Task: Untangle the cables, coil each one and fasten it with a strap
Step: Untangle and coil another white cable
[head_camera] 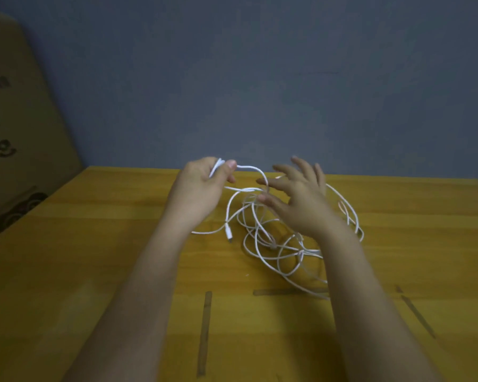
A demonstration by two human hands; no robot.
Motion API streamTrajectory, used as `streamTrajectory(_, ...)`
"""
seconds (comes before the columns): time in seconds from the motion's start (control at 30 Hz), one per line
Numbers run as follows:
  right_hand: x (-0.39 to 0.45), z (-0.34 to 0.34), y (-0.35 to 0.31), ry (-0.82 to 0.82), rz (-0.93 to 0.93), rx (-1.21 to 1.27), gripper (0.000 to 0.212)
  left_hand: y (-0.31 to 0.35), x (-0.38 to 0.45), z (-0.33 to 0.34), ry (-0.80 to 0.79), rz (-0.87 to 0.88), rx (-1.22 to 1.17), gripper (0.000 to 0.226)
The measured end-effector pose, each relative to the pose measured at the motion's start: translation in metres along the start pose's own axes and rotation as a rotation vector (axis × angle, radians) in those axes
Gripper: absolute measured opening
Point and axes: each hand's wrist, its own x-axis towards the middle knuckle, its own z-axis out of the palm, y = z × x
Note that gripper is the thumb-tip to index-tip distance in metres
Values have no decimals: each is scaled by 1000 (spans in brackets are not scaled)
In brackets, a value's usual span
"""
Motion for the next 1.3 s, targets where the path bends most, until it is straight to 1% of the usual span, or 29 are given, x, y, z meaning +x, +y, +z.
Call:
streamTrajectory(0.07,-2,4,0,-143,14,53,43,0,1,-1,58,-21,-81,33)
streamTrajectory(0.13,-4,4,1,-232,39,256,41,-1,3,-2,136,-35,-171,34)
streamTrajectory(0.17,-4,2,0,-247,68,332,37,-2,4,-3,176,-40,-222,34)
streamTrajectory(0.2,-5,0,-2,-227,94,338,34,-3,4,-5,210,-53,-280,33)
streamTrajectory(0.3,-6,-2,0,-48,183,132,34,-7,6,-10,278,-98,-402,30)
streamTrajectory(0.37,-8,-3,5,115,296,49,33,-8,7,-12,295,-107,-425,30)
streamTrajectory(0.43,-9,-5,9,353,409,78,28,-7,6,-12,277,-99,-413,30)
streamTrajectory(0.47,-8,-5,12,480,425,96,26,-5,5,-11,274,-98,-416,30)
streamTrajectory(0.5,-8,-5,14,566,402,113,26,-4,5,-11,276,-101,-424,30)
streamTrajectory(0.53,-6,-5,16,574,344,161,30,-2,5,-11,274,-101,-425,31)
streamTrajectory(0.57,-4,-4,18,478,278,234,38,-1,5,-12,259,-98,-413,31)
streamTrajectory(0.6,-3,-3,18,301,230,304,48,0,5,-12,227,-94,-393,31)
streamTrajectory(0.63,-3,-3,17,94,221,292,57,1,5,-12,180,-94,-370,32)
streamTrajectory(0.67,-4,-1,16,-73,239,179,63,2,4,-11,125,-98,-353,32)
streamTrajectory(0.7,-5,0,13,-144,241,33,66,4,3,-11,73,-103,-348,33)
streamTrajectory(0.73,-6,1,8,-145,208,-66,66,7,1,-10,25,-105,-357,34)
streamTrajectory(0.77,-5,0,2,-100,152,-77,61,10,-2,-10,-16,-106,-381,35)
streamTrajectory(0.83,-1,4,-5,5,24,65,44,16,-5,-11,-75,-110,-444,37)
streamTrajectory(0.9,-1,10,-5,55,-57,243,28,18,-5,-15,-111,-124,-495,39)
streamTrajectory(0.93,-2,12,-5,67,-56,364,21,18,-5,-17,-127,-137,-521,40)
streamTrajectory(1.0,-4,10,-13,111,51,646,13,16,-5,-18,-193,-170,-564,44)
streamTrajectory(1.03,-3,10,-17,173,95,739,11,16,-6,-18,-251,-182,-584,45)
streamTrajectory(1.07,-2,10,-21,232,106,750,11,17,-7,-18,-316,-191,-621,46)
streamTrajectory(1.1,-1,12,-23,262,77,685,13,18,-8,-18,-375,-200,-682,46)
streamTrajectory(1.17,0,18,-26,223,-53,432,20,24,-9,-19,-441,-208,-838,42)
streamTrajectory(1.23,0,27,-29,161,-194,218,23,27,-9,-16,-411,-199,-899,36)
streamTrajectory(1.3,-1,32,-35,79,-308,123,24,26,-8,-9,-303,-204,-878,29)
